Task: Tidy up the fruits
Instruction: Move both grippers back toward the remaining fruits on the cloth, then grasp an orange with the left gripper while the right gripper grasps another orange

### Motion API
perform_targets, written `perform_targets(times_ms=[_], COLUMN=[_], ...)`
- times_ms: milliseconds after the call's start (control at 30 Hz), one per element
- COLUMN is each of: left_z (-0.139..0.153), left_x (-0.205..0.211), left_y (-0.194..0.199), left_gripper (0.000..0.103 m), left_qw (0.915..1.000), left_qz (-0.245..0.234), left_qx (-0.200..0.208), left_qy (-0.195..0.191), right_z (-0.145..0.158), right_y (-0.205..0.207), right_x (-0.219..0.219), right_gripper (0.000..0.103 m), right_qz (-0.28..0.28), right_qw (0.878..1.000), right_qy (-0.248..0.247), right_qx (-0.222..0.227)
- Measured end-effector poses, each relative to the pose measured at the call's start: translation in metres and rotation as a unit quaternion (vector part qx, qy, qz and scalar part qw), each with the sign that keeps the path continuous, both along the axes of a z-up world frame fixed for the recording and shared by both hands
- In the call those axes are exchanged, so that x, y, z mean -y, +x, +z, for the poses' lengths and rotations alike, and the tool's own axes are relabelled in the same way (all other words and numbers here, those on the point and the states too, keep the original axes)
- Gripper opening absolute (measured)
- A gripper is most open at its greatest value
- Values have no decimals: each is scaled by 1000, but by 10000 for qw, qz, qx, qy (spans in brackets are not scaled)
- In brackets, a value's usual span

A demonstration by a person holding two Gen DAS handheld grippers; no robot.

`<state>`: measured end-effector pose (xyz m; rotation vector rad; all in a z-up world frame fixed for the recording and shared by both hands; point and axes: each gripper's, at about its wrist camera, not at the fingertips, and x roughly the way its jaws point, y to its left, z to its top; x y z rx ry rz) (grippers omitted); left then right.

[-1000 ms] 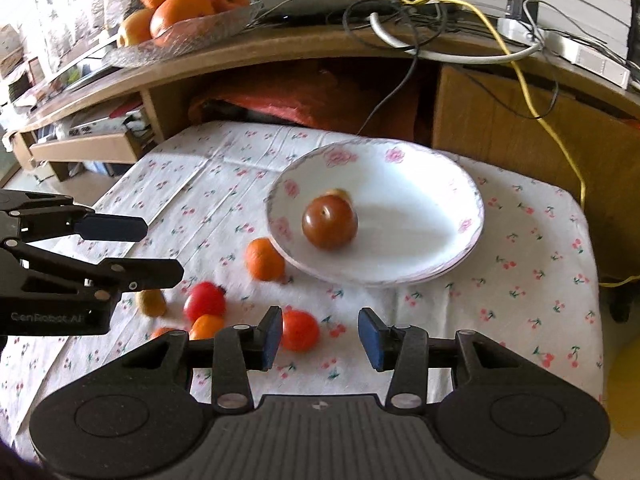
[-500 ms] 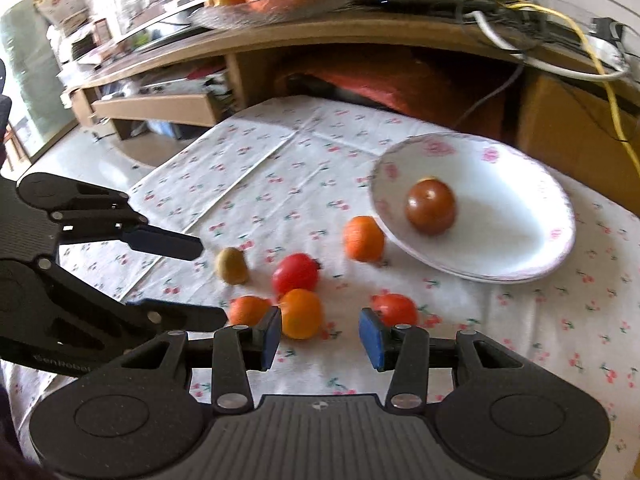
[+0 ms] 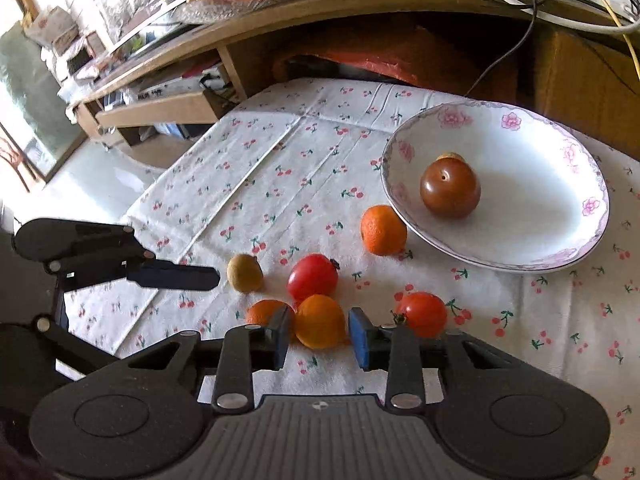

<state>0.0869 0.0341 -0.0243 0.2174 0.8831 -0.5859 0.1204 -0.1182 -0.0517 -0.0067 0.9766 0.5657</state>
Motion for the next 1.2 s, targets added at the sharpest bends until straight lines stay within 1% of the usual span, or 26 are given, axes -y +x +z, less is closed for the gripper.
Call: perform_targets(times_ms=[167,367,467,500,533,567,633,667,733,833,933,1000,1100,1200], left_z=[-6,-12,-17,-18,-20,-20,-22,-22,-22,-21,-20,-17,-14,-14], left_x=[10,23,31,33,34,35,37,37,36,29,24,20,15,11], left_y=[-1,1,3,4,5,6,8,9,9,11,11,8,7,7], left_gripper=[61,61,60,58,53,51,44,43,35,33,33,33,33,33], left_qw=[9998,9996,9993,9992,9992,9993,9994,9993,9992,9997,9996,9996,9997,9998], left_qz=[-127,-228,-269,-277,-289,-302,-253,-244,-192,-56,-12,16,25,56], left_qx=[45,0,41,30,18,12,8,40,49,-3,25,24,2,-46], left_qy=[169,178,259,281,274,241,255,291,335,237,293,283,261,202], right_z=[1,1,2,3,3,4,6,7,8,7,7,6,3,-1], right_y=[-5,-1,1,1,2,3,4,4,4,3,3,4,7,11], right_x=[1,-2,-3,-2,-2,0,3,5,7,8,3,-2,-6,-9], right_gripper=[25,28,29,29,29,29,29,29,29,29,30,35,39,39], right_qz=[252,328,337,330,312,283,241,220,210,224,308,327,268,202], right_qw=[9992,9989,9988,9989,9990,9991,9994,9995,9995,9995,9993,9990,9988,9986], right_qy=[-311,-321,-332,-328,-316,-297,-244,-224,-229,-228,-205,-270,-385,-466], right_qx=[47,127,122,109,92,72,63,58,74,47,67,112,158,172])
